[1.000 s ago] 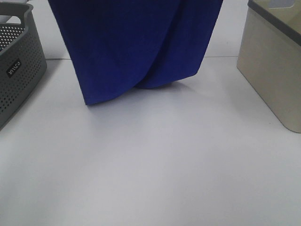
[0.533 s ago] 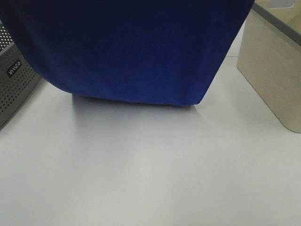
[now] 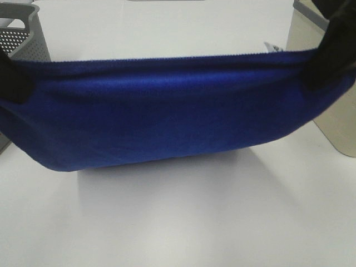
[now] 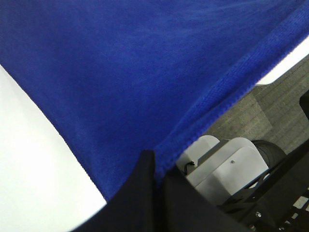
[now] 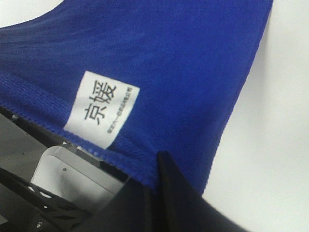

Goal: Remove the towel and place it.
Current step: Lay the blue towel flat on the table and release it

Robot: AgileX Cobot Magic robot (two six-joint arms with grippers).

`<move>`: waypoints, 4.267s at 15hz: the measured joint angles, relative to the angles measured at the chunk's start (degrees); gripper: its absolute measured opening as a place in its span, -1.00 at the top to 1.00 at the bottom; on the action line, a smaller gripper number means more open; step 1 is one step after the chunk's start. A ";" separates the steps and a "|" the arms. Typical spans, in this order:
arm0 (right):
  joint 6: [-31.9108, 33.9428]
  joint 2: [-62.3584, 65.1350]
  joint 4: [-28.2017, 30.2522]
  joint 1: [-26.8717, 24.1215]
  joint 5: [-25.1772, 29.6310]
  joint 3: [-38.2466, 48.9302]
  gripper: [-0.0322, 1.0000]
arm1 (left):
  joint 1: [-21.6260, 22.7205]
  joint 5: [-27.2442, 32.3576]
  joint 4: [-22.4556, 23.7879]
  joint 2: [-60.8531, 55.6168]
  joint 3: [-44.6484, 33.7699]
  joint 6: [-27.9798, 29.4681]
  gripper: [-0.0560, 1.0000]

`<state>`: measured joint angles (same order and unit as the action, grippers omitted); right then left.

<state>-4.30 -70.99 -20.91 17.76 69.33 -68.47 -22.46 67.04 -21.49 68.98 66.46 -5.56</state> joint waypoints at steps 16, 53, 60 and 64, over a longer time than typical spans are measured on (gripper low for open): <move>8.59 13.12 -13.41 -0.06 -1.55 36.38 0.91 | -0.34 0.00 -11.17 -9.91 -28.99 -4.70 0.89; -8.65 -23.55 -11.80 -0.80 -6.53 27.10 -0.20 | -5.84 -2.98 -7.91 26.24 -26.30 -7.68 -0.32; -11.12 -29.05 -9.68 -7.91 -1.72 0.23 -0.21 | 6.13 -3.04 5.84 31.80 -1.38 -3.61 -0.33; -11.52 -38.22 -7.96 -13.87 -0.69 -17.82 -0.29 | 11.12 -4.53 6.65 41.94 16.50 -3.67 -0.33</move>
<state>-15.81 -109.21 -28.88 3.90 68.64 -86.29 -11.34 62.51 -14.84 110.92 82.96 -9.22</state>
